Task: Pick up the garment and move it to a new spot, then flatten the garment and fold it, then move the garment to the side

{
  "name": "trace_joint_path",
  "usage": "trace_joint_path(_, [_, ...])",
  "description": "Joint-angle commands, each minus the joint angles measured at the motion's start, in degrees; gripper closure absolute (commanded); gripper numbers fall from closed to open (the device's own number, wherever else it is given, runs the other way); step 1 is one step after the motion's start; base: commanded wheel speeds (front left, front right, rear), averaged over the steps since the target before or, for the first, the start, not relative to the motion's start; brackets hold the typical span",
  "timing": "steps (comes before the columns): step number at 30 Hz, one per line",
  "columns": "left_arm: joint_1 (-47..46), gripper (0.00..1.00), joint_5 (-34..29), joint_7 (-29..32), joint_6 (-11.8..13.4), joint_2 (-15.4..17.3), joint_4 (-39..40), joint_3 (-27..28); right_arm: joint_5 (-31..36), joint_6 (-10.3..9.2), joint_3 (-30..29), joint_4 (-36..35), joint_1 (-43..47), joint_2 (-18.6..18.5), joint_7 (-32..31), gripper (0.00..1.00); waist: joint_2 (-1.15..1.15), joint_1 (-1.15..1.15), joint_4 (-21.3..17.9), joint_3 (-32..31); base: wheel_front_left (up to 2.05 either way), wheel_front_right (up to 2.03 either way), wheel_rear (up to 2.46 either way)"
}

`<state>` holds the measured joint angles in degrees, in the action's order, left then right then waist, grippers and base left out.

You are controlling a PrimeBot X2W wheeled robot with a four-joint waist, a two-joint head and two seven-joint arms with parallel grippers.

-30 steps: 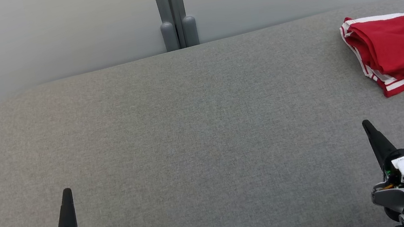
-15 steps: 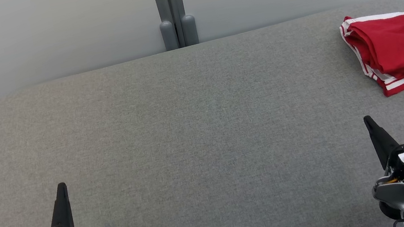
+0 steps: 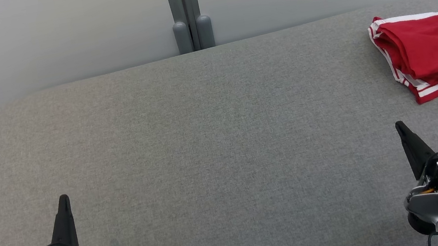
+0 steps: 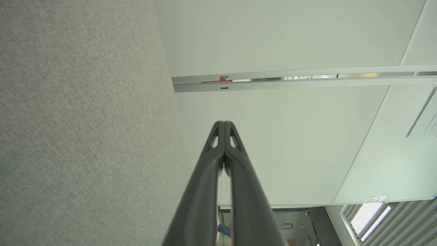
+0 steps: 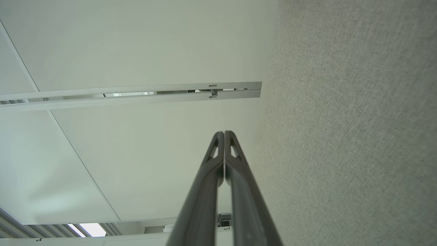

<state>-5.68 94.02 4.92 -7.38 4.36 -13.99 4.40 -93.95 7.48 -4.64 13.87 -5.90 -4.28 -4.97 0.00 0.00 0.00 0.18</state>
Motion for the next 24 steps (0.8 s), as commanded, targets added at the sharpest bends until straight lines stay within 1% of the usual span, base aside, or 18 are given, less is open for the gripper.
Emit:
trace_joint_path(1, [-0.83,1.00,0.14,0.12,-0.32,0.02,-0.04,0.28,-0.01,0.02,-0.16,0.11,-0.36,0.06,-0.28,1.00,0.00,0.00,0.00,0.00,0.00,0.00,0.00])
trace_joint_path(24, [-0.88,1.00,-0.44,0.54,-0.32,-0.37,-0.06,0.74,0.46,0.02,-0.64,0.15,-0.41,0.39,-0.56,1.00,0.00,0.00,0.00,0.00,0.00,0.00,0.00])
